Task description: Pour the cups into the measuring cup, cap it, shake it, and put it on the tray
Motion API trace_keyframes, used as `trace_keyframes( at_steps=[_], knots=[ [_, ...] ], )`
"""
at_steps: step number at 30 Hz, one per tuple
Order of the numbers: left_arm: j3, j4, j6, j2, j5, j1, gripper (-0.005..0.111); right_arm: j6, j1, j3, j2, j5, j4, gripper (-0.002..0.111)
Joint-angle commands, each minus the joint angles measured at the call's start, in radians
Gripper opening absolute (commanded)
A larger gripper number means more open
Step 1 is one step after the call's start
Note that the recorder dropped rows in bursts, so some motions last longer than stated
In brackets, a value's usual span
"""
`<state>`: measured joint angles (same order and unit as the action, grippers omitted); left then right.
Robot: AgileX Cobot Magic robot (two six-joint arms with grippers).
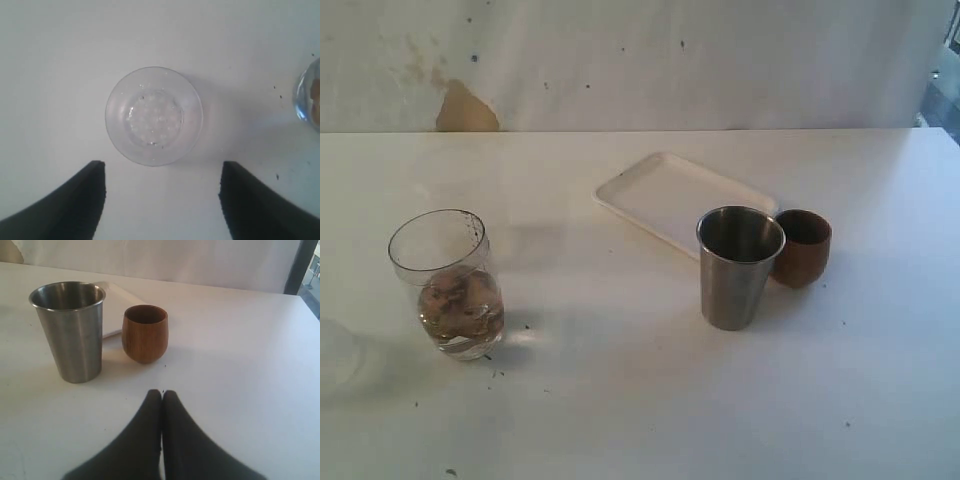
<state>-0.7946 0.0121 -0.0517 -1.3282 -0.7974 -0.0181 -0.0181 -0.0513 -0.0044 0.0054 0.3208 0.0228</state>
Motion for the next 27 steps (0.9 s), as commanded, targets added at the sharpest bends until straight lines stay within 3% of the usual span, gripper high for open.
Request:
trace_keyframes(
  at_steps=[1, 9, 19, 24, 27],
  knots=[
    [-0.008, 0.002, 0.004, -0.059, 0.038, 0.001, 0.062, -0.005, 0.002, 0.004, -0.005, -0.009, 0.001, 0.000],
    [-0.008, -0.024, -0.023, -0.148, 0.157, 0.001, 0.062, -0.005, 0.002, 0.004, -0.005, -0.009, 0.001, 0.000],
    [-0.008, -0.112, -0.098, -0.212, 0.194, 0.001, 0.057, -0.005, 0.002, 0.004, -0.005, -0.009, 0.001, 0.000],
    [-0.008, -0.112, -0.101, -0.212, 0.192, 0.001, 0.031, -0.005, 0.002, 0.004, -0.005, -0.009, 0.001, 0.000],
    [-0.012, -0.110, -0.078, -0.212, 0.157, 0.001, 0.003, -0.005, 0.002, 0.004, -0.005, -0.009, 0.001, 0.000]
  ],
)
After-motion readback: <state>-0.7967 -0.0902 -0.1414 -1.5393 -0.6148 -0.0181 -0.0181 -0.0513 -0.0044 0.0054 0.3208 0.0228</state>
